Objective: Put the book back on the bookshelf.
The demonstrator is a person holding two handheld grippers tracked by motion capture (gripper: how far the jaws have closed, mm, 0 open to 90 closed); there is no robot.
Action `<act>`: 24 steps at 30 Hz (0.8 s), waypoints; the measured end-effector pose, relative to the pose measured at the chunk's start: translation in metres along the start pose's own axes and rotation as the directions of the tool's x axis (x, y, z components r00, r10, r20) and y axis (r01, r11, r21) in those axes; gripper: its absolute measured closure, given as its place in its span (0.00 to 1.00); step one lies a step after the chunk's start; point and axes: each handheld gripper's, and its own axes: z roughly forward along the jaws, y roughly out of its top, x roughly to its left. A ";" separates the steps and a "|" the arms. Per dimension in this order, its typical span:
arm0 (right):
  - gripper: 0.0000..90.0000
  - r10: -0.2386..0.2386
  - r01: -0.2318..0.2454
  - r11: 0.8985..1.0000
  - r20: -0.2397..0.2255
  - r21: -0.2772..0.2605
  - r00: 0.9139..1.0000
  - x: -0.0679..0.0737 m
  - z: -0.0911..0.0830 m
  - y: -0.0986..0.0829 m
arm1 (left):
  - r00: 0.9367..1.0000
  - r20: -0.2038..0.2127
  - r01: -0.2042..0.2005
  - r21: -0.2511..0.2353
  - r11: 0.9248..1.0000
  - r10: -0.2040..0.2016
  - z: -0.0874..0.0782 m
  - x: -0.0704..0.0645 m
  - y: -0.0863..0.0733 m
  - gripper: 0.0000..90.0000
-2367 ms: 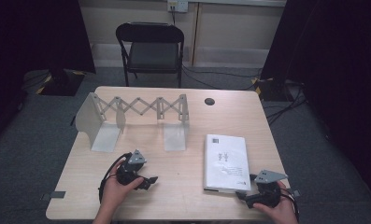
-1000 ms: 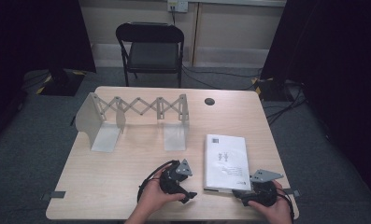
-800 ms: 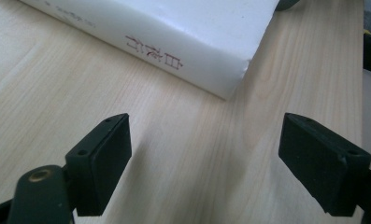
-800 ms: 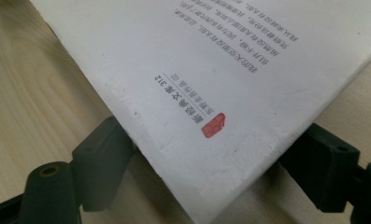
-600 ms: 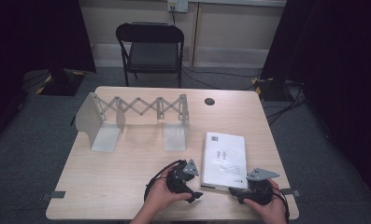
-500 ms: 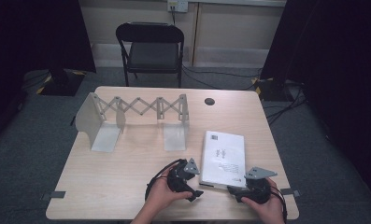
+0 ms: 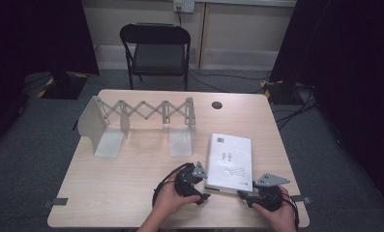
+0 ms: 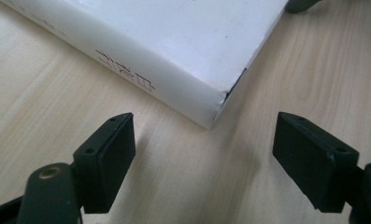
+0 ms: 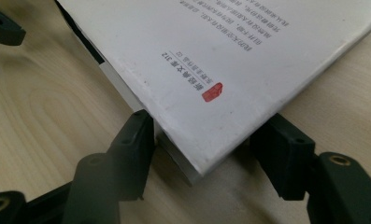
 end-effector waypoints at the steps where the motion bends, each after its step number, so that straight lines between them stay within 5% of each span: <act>1: 0.46 -0.004 0.004 1.000 0.002 0.003 1.000 0.000 0.000 0.001 | 1.000 -0.001 0.000 -0.008 1.000 0.000 0.000 0.000 0.000 0.25; 9: 0.47 -0.016 0.015 1.000 0.011 0.018 1.000 0.001 -0.001 0.004 | 0.999 -0.003 -0.036 -0.014 0.999 0.036 0.005 -0.005 0.008 0.37; 19: 0.49 -0.033 0.033 0.999 0.015 0.008 0.999 0.002 -0.005 0.007 | 1.000 -0.003 0.008 -0.029 1.000 -0.008 -0.001 -0.001 0.009 0.21; 24: 0.51 -0.019 0.019 1.000 0.004 -0.004 1.000 0.001 -0.008 0.009 | 1.000 -0.011 -0.004 -0.044 0.999 0.003 -0.008 0.000 0.011 0.18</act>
